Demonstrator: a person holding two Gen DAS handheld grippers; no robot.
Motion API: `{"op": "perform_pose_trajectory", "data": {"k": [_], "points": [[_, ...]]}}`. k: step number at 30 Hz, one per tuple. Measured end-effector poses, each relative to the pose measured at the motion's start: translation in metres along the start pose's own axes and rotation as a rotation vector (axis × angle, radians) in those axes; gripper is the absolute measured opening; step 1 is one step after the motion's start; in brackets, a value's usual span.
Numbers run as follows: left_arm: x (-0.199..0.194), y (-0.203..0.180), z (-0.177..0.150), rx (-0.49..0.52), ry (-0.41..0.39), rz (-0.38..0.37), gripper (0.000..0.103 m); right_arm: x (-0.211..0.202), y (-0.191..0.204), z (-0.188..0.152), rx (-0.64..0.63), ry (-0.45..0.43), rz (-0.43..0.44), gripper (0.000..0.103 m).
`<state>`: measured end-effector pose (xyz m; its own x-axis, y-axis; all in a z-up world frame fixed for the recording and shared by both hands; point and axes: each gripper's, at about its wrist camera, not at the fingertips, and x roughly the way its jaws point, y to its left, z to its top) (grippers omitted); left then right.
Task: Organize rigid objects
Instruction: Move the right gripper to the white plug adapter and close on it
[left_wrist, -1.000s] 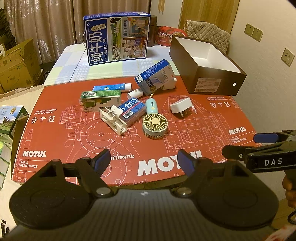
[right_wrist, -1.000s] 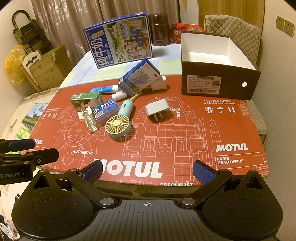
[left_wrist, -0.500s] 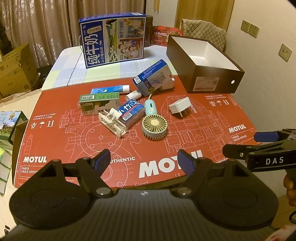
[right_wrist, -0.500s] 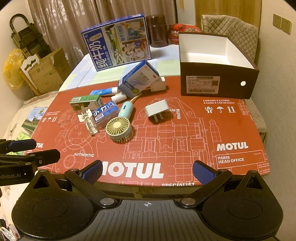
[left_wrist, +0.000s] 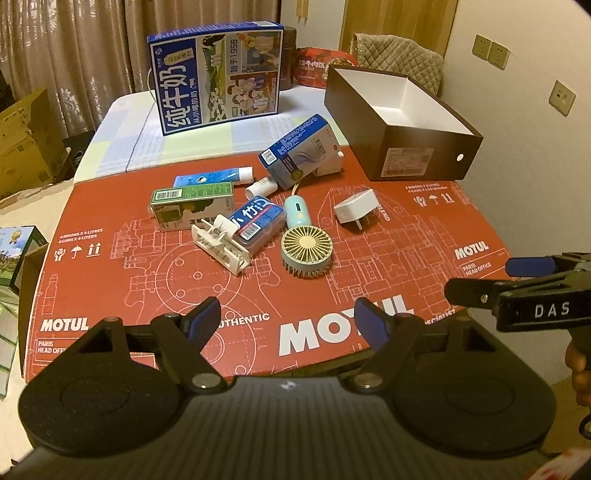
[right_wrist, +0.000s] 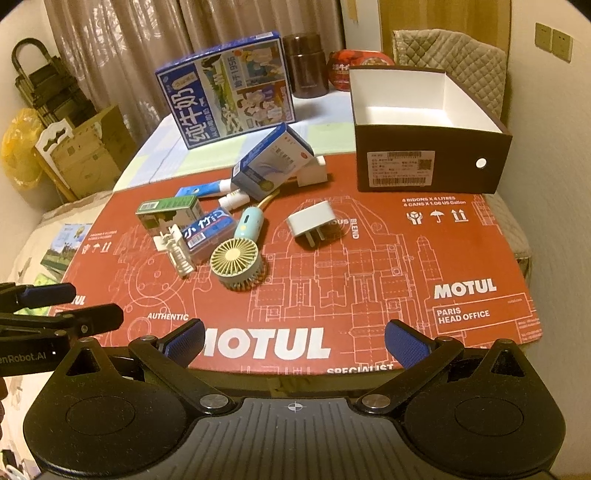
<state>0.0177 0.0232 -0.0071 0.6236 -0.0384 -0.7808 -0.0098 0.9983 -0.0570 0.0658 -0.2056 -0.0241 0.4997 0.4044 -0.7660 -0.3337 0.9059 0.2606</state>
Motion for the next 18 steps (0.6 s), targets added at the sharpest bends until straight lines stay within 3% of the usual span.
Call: {"op": "perform_pose_trajectory", "data": {"k": [18], "points": [[0.048, -0.003, 0.009, 0.009, 0.018, -0.025, 0.073, 0.028, -0.024, 0.01, -0.017, -0.026, 0.04, 0.101]]}}
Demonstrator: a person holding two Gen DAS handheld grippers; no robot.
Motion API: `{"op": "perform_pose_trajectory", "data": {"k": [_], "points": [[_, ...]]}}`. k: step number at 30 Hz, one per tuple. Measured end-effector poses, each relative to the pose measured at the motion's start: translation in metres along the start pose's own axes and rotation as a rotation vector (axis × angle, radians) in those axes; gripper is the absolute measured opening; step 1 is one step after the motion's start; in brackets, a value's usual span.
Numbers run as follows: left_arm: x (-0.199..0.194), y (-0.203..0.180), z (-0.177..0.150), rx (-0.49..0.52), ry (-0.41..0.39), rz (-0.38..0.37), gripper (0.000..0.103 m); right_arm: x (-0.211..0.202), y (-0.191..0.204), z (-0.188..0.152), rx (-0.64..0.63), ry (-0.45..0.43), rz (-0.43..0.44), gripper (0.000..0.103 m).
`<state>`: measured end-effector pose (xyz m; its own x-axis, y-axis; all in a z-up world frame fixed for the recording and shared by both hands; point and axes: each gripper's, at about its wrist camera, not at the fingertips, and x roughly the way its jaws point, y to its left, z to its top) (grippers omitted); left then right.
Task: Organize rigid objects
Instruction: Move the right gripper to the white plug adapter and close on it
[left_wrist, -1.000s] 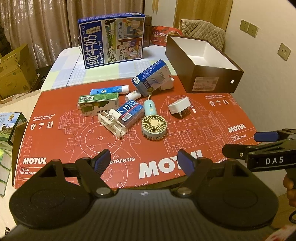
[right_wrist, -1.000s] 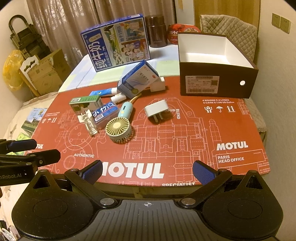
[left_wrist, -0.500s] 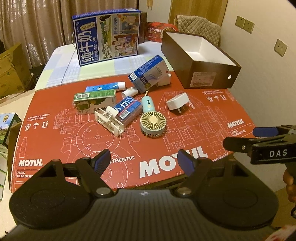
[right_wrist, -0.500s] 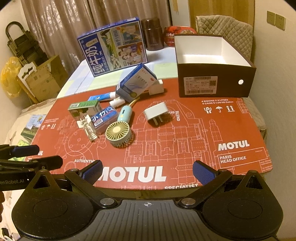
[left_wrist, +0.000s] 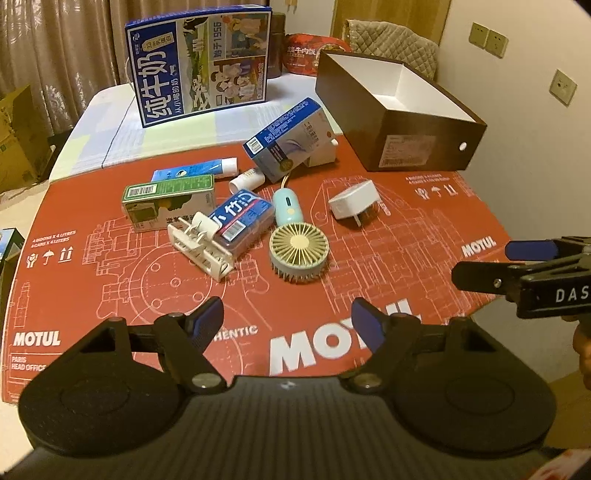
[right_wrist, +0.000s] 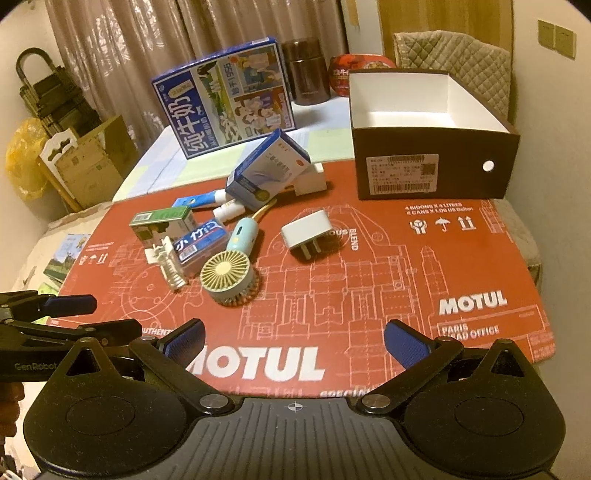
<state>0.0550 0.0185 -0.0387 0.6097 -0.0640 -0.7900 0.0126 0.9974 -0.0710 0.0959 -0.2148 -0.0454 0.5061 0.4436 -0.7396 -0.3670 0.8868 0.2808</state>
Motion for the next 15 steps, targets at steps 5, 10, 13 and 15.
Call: {"op": "perform_pose_trajectory", "data": {"k": [5, 10, 13, 15], "points": [[0.016, 0.0, 0.019, -0.047, -0.006, 0.041, 0.073, 0.021, -0.014, 0.022, -0.05, 0.006, 0.042, 0.101], [0.036, -0.005, 0.039, -0.095, -0.01, 0.092, 0.073, 0.043, -0.028, 0.051, -0.126, 0.008, 0.095, 0.101], [0.05, -0.01, 0.046, -0.113, -0.006, 0.11, 0.072, 0.061, -0.036, 0.068, -0.175, 0.012, 0.126, 0.1], [0.062, -0.013, 0.048, -0.128, 0.004, 0.125, 0.071, 0.072, -0.041, 0.075, -0.202, 0.02, 0.143, 0.099]]}}
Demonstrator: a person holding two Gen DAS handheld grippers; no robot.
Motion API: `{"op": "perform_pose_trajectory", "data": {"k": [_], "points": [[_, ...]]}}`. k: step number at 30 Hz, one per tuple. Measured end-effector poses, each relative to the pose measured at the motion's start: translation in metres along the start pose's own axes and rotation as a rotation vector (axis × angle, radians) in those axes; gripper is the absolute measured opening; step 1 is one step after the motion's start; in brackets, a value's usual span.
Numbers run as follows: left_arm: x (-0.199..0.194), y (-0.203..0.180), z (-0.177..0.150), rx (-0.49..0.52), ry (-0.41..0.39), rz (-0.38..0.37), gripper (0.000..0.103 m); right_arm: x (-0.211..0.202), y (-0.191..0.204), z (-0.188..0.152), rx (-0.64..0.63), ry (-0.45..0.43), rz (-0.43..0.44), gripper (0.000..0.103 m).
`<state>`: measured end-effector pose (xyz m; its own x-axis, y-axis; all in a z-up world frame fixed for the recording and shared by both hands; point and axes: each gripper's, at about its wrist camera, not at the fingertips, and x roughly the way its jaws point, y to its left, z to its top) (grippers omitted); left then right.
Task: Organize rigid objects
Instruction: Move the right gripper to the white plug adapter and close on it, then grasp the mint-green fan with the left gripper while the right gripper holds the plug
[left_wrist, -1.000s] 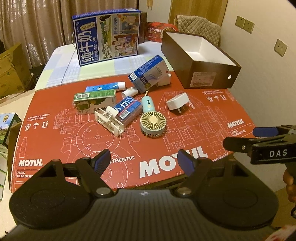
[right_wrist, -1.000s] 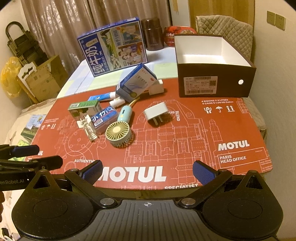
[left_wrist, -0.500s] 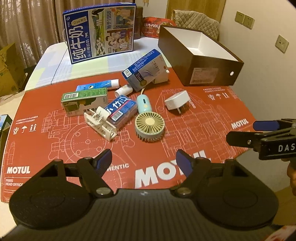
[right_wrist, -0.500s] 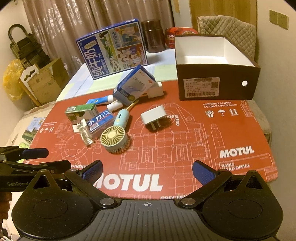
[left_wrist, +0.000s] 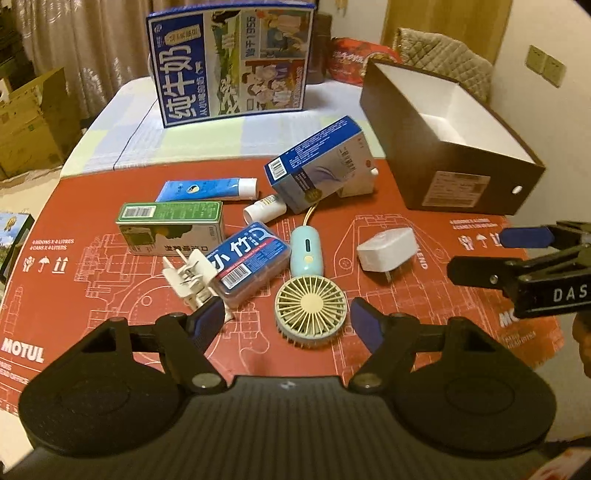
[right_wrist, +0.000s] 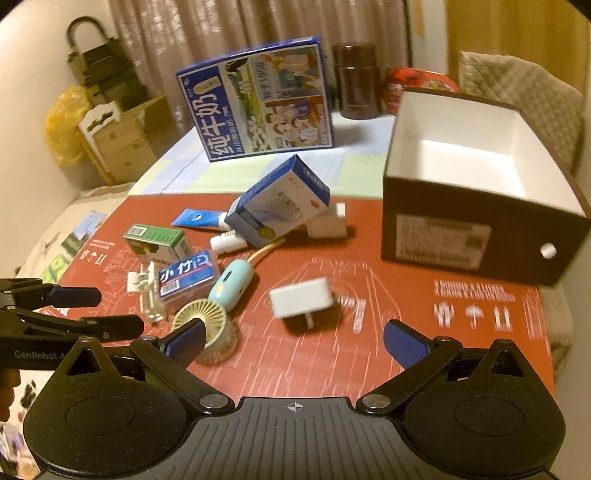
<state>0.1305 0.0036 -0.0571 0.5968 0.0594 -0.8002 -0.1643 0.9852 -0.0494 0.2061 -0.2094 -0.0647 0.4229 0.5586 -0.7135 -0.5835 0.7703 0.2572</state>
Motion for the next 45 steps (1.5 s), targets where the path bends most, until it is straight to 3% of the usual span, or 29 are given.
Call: {"op": "perform_pose_trajectory", "data": {"k": [7, 18, 24, 28, 41, 45], "points": [[0.031, -0.004, 0.001, -0.057, 0.044, 0.064, 0.069, 0.047, -0.015, 0.01, -0.117, 0.06, 0.064, 0.085], [0.042, -0.004, -0.004, -0.111, 0.072, 0.114, 0.068, 0.099, -0.011, 0.017, -0.211, 0.103, 0.071, 0.079], [0.048, -0.008, -0.005, -0.096, 0.078, 0.103, 0.069, 0.112, -0.009, 0.015, -0.222, 0.121, 0.075, 0.062], [0.055, -0.012, -0.003, -0.071, 0.084, 0.095, 0.071, 0.111, -0.015, 0.012, -0.214, 0.108, 0.077, 0.057], [0.094, -0.03, 0.004, 0.045, 0.133, 0.073, 0.072, 0.085, -0.053, 0.0, -0.143, 0.124, 0.016, 0.057], [0.103, -0.035, 0.006, 0.081, 0.151, 0.078, 0.062, 0.077, -0.065, -0.002, -0.107, 0.124, -0.008, 0.056]]}}
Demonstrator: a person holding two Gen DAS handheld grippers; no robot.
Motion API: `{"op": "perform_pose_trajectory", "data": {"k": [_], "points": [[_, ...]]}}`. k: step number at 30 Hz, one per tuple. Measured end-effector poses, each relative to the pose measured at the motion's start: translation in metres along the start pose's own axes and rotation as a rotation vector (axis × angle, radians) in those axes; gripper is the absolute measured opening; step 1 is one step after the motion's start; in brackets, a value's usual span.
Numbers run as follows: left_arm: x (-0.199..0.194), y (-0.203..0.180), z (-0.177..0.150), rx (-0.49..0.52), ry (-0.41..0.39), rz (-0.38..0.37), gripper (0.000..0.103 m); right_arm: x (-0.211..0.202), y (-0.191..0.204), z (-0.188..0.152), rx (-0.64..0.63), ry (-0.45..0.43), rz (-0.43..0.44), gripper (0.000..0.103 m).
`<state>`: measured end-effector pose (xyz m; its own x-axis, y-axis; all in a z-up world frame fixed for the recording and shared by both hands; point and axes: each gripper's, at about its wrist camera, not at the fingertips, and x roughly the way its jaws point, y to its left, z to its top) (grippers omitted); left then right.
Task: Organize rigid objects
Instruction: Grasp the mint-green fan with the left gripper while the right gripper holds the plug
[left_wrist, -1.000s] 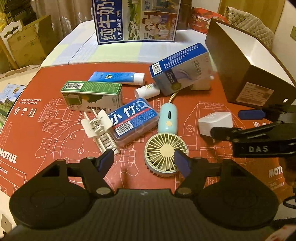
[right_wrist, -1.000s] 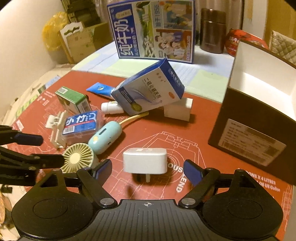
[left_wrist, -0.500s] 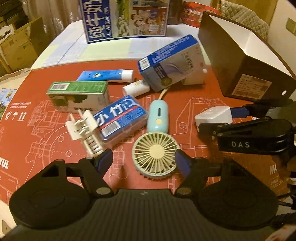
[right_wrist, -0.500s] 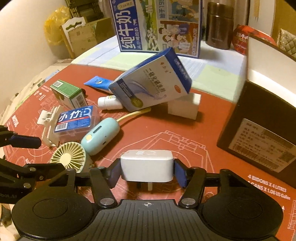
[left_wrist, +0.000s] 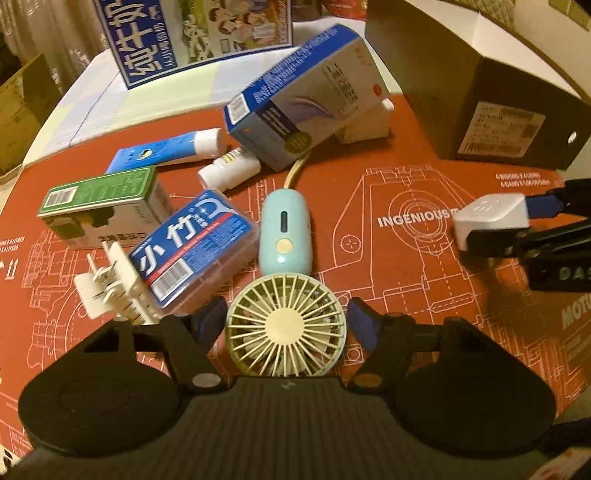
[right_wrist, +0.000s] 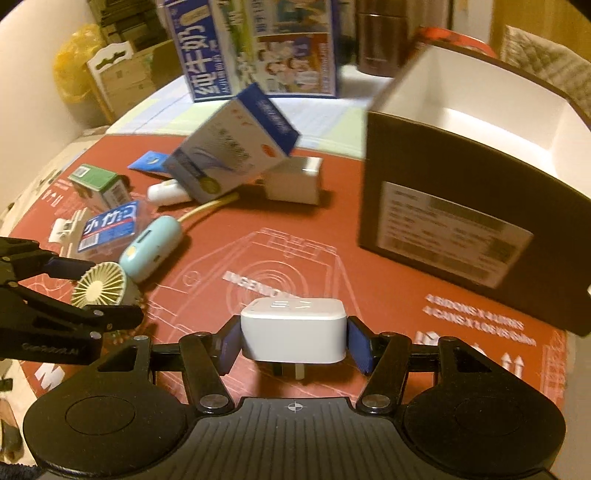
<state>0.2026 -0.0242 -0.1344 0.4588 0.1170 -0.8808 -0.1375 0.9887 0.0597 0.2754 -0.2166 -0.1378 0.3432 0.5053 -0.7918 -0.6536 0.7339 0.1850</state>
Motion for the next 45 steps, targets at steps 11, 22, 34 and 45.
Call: {"op": "perform_pose_trajectory", "data": {"k": [11, 22, 34, 45], "points": [[-0.015, 0.002, -0.003, -0.002, 0.021, -0.015, 0.06, -0.015, -0.015, -0.007, 0.072, 0.005, -0.003, 0.056], [-0.053, -0.002, 0.001, 0.015, -0.041, -0.091, 0.06, -0.045, -0.019, -0.004, 0.106, -0.046, -0.014, 0.056], [-0.037, -0.01, -0.001, 0.066, -0.008, -0.128, 0.06, -0.059, -0.022, -0.009, 0.155, -0.068, -0.051, 0.056], [-0.018, -0.01, 0.004, 0.076, 0.046, -0.135, 0.059, -0.059, -0.029, -0.018, 0.199, -0.057, -0.08, 0.056]]}}
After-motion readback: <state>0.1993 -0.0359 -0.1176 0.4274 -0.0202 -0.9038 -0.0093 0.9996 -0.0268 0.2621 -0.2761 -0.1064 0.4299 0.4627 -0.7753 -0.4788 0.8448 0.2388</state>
